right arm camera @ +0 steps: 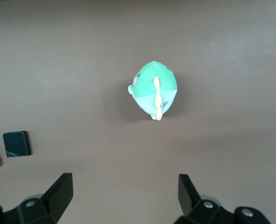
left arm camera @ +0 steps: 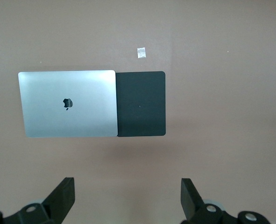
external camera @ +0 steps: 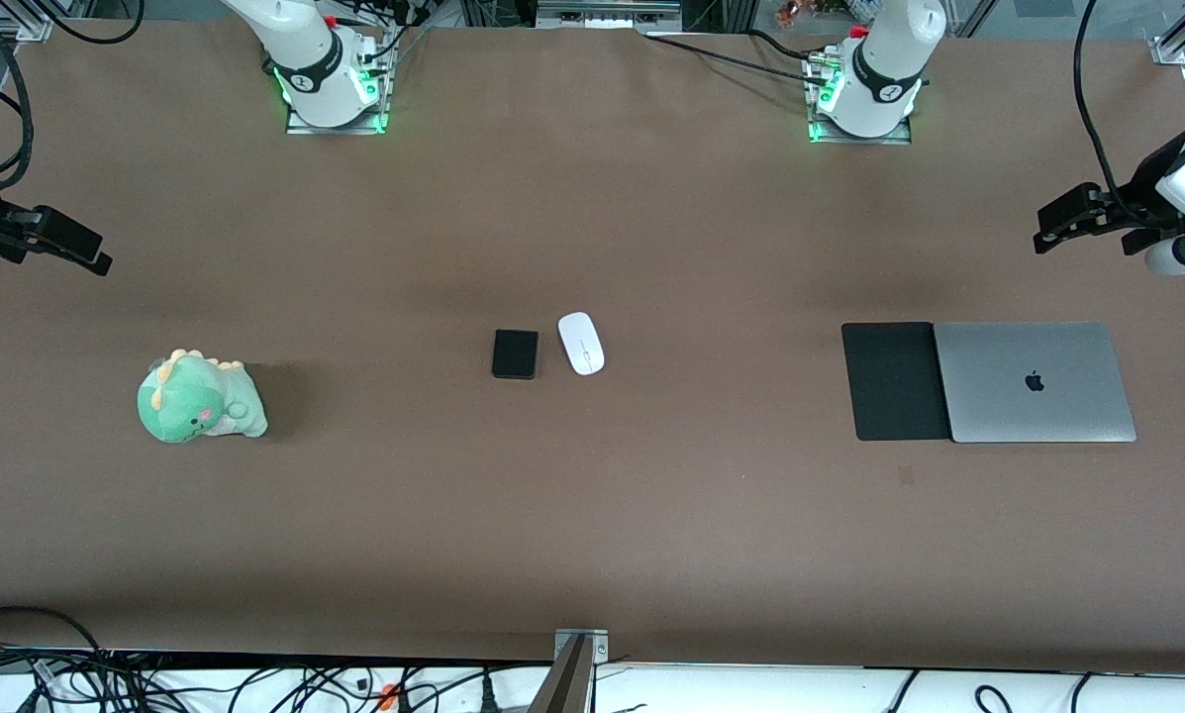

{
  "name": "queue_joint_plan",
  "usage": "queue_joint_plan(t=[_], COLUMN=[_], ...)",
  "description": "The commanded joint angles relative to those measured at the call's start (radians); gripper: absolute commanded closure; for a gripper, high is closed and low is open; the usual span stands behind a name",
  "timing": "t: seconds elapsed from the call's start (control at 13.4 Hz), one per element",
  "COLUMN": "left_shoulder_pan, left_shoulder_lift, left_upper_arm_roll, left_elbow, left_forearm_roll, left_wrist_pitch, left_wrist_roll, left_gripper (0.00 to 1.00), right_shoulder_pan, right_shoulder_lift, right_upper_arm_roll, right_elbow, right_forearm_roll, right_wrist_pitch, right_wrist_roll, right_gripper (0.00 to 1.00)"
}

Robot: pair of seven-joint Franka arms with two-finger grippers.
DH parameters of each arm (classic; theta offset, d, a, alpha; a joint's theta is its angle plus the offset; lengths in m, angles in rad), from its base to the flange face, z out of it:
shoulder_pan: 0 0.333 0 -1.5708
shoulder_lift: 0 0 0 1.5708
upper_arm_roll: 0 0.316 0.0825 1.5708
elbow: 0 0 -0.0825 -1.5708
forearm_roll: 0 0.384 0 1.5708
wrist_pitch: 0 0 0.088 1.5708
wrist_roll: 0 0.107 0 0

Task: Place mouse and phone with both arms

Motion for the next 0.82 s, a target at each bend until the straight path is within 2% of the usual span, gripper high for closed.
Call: queue_joint_plan(t=[0.0, 0.74], left_shoulder_pan=[0.004, -0.008], left_shoulder_lift=[-0.018, 0.004], left_upper_arm_roll=[-0.003, -0.007], left_elbow=[-0.016, -0.002], left_forearm_roll=[-0.001, -0.002], left_wrist_pitch=[0.018, 0.012], left_wrist_roll=[0.031, 0.031], left_gripper=[0.00, 0.00], right_shoulder_pan=[-0.017, -0.016], right_shoulder_lift=[0.004, 0.004], right_upper_arm_roll=[0.012, 0.012], right_elbow=[0.021, 0.019], right_forearm_roll=[0.003, 0.003], right_wrist_pitch=[-0.020, -0.022], right_wrist_roll=[-0.007, -0.008], right_gripper=[0.00, 0.00])
